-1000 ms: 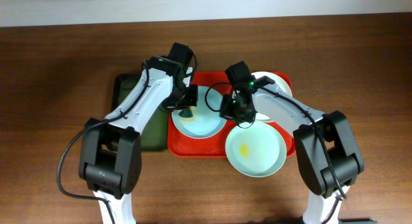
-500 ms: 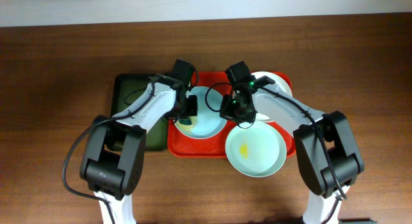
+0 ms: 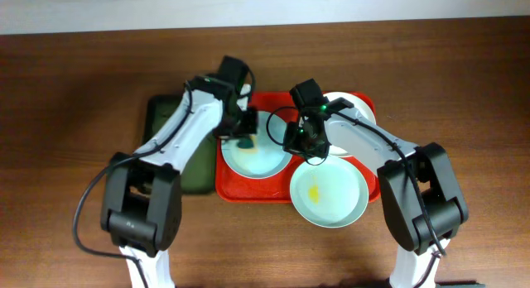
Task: Clean dirty plates on tray and stack at the side
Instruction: 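Return the sponge in the left gripper to the green tray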
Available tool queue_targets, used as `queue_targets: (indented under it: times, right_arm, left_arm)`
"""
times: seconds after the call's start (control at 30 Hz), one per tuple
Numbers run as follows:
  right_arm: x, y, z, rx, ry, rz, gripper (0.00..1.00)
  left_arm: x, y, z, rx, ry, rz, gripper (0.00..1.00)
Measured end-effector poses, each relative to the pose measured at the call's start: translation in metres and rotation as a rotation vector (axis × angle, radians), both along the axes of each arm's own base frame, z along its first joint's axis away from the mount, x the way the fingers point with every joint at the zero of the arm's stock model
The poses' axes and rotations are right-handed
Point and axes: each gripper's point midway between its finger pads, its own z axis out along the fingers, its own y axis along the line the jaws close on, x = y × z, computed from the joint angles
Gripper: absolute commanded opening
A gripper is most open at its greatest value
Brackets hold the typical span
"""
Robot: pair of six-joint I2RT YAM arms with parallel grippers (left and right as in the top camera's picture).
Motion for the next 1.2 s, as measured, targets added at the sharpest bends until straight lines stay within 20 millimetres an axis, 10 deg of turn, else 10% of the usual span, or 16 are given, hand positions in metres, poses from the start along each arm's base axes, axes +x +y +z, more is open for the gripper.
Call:
queue_targets:
  times: [0.17,0.3,0.6,0.9,1.03,1.2]
  right_arm:
    - [0.0,-0.001,-0.001,-0.01,-0.003,0.002,0.3]
    - [0.0,-0.001,-0.001,-0.012,-0.004,-0.001,0.36]
    - [0.001,-0.004,-0.001,-0.026,-0.009,-0.004,0.41]
    - [0.0,-0.004,-0.002,-0.037,-0.008,-0.001,0.44]
    - [0.0,-0.005,-0.002,-0.038,-0.006,-0.001,0.17]
    - [0.0,-0.005,-0.002,-0.038,-0.007,-0.003,0.29]
  left_arm:
    - [0.021,0.031,0.043,0.159,-0.157,0.041,0.0]
    - [0.024,0.052,0.043,0.254,-0.174,0.064,0.0]
    - [0.025,0.168,0.036,0.363,-0.074,0.231,0.0]
    - [0.027,0.185,-0.02,0.353,-0.117,0.252,0.0]
    - [0.028,0.203,-0.025,0.262,-0.102,0.313,0.0]
    - [0.028,0.202,-0.026,0.197,-0.091,0.323,0.0]
